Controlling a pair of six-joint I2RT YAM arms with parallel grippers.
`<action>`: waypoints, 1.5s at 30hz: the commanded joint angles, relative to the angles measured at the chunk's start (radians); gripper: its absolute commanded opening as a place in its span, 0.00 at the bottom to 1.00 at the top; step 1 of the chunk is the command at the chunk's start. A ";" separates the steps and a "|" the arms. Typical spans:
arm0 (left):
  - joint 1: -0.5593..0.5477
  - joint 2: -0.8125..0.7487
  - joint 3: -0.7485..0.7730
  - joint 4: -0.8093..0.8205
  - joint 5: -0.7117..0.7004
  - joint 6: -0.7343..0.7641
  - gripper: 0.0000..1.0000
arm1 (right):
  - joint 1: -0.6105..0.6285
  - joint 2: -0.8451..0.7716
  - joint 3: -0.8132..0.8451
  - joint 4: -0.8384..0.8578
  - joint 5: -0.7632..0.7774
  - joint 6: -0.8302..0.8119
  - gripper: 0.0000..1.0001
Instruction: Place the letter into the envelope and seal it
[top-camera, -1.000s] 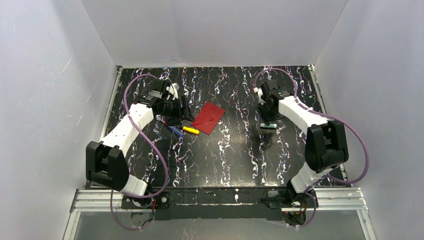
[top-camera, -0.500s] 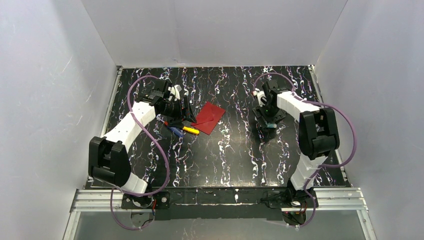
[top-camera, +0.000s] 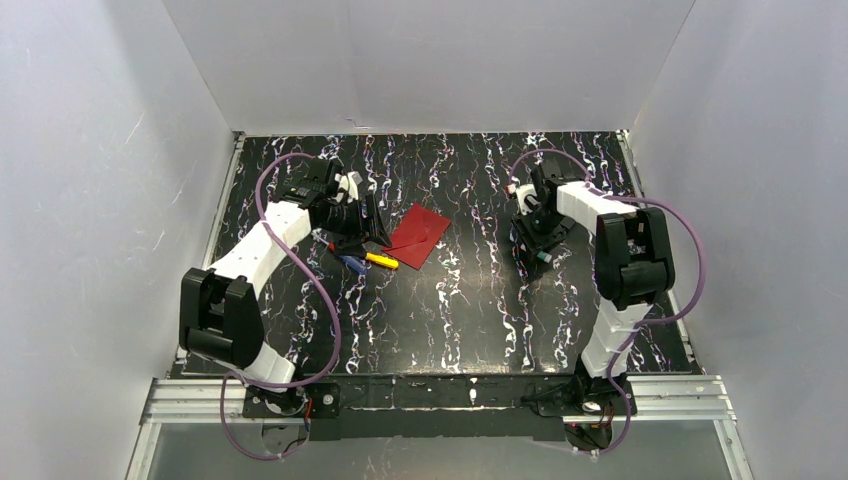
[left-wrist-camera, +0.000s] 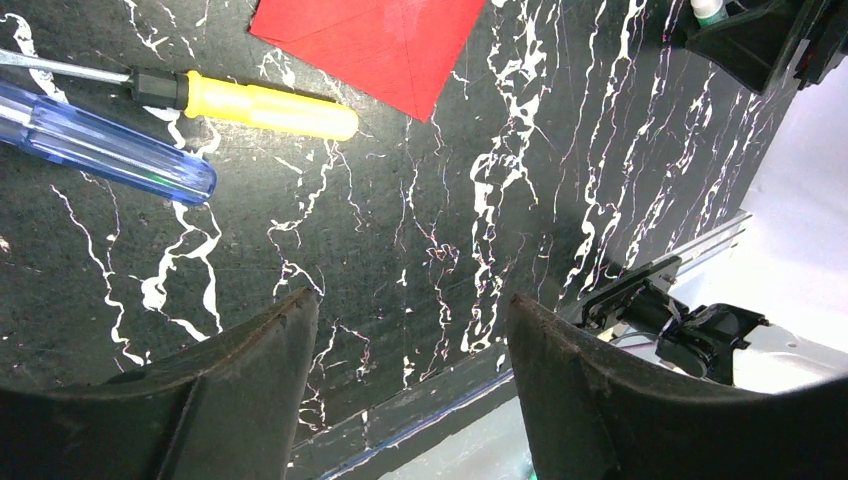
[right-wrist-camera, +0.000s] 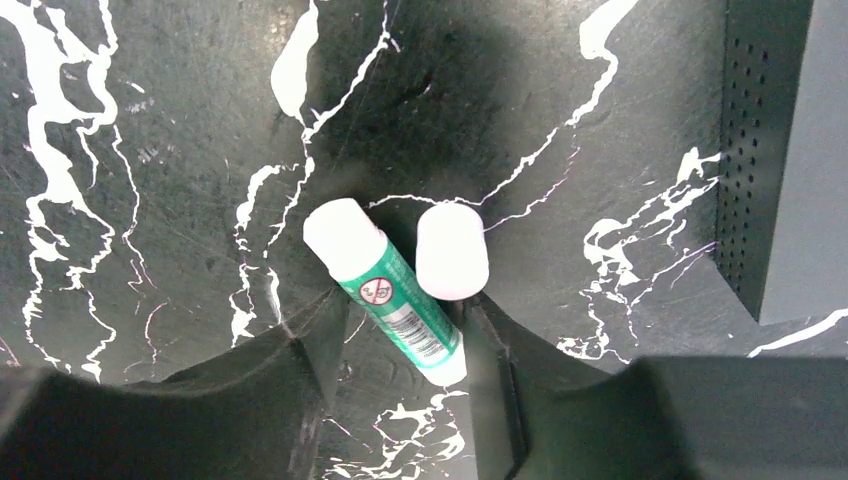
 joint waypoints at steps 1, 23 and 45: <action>0.008 0.001 0.024 -0.024 0.026 0.016 0.66 | 0.009 -0.087 -0.061 0.052 -0.020 -0.011 0.50; 0.009 -0.173 -0.104 0.341 0.288 -0.142 0.97 | 0.063 -0.424 -0.174 0.286 -0.563 0.246 0.10; -0.077 -0.287 -0.179 0.986 0.451 -0.358 0.55 | 0.415 -0.490 -0.191 1.155 -0.672 1.228 0.08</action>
